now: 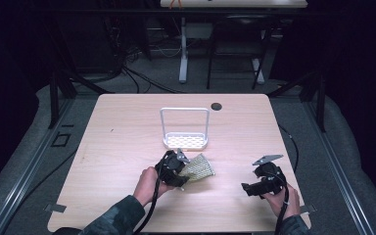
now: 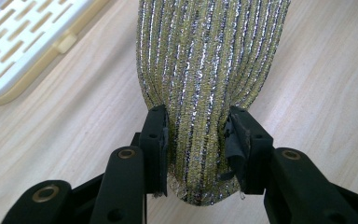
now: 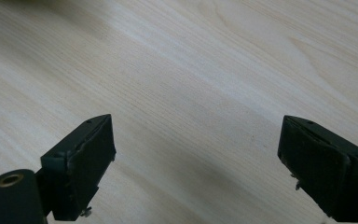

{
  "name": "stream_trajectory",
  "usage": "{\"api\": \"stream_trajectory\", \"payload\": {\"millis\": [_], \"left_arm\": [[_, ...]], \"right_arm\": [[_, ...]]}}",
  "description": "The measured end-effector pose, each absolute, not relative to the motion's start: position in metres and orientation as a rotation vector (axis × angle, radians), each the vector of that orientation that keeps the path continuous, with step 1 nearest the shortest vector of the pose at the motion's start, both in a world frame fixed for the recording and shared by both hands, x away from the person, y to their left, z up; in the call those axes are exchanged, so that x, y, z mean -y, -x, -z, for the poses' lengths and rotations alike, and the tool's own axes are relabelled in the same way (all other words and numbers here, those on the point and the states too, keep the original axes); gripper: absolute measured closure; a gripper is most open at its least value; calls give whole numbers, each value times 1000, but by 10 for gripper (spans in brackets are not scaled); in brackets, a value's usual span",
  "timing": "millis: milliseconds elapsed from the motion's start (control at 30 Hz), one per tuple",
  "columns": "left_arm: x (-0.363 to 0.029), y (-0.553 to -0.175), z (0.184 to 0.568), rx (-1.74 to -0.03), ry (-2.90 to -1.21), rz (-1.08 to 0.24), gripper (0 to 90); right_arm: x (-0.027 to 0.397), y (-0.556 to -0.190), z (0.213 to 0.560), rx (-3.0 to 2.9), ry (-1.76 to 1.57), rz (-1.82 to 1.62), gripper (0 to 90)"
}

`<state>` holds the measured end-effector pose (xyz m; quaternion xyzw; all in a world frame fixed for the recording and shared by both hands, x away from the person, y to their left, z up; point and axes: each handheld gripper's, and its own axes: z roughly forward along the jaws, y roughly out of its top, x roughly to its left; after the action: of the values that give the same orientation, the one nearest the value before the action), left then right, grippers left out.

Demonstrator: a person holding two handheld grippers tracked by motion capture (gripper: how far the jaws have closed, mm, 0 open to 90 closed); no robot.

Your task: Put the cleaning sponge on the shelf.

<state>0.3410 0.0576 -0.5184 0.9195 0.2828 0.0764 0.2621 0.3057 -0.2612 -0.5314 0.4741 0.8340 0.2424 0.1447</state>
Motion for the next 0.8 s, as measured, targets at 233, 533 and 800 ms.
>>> {"api": "stream_trajectory", "payload": {"millis": [233, 533, 800], "left_arm": [[-70, -340, 514, -789, -2463, -227, 617], [-84, -344, 508, -834, -2436, -253, 617], [-90, -353, 502, -862, -2425, -277, 616]], "right_arm": [[261, -306, 531, -2404, -1366, -697, 104], [261, -306, 531, -2402, -1366, -696, 105], [261, -305, 531, -2400, -1369, -698, 106]]}}
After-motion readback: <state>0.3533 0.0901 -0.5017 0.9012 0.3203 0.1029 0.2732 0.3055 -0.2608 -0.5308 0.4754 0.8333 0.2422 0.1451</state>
